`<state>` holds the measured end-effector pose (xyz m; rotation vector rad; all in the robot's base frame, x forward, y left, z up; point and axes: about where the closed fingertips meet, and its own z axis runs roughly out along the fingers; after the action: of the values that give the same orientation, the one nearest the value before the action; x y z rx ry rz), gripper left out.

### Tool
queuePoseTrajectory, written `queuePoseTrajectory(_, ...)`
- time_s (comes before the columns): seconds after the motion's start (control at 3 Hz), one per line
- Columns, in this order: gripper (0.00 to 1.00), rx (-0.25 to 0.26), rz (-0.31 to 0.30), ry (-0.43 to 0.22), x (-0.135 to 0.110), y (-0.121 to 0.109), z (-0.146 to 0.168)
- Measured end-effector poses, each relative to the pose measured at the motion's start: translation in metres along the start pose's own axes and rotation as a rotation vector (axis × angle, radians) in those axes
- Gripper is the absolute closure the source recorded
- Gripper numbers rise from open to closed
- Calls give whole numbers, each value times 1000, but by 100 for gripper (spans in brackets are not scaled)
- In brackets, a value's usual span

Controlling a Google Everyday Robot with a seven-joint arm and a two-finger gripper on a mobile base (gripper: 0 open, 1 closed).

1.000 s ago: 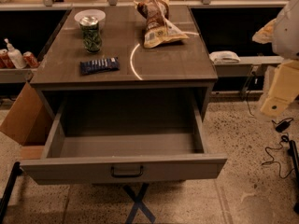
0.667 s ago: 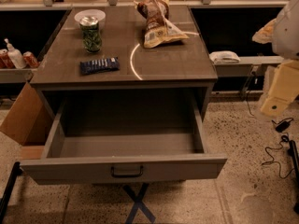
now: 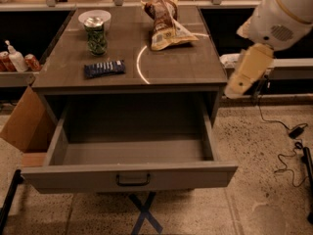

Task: Place green can into top drawer

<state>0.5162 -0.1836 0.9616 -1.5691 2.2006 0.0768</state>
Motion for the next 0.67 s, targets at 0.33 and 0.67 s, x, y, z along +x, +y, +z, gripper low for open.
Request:
queuePoseTrajectory(0.33,0,6,58,-117,-40,-31,32)
queuePoseTrajectory(0.67,0,6,58,-117,-40,-31,32)
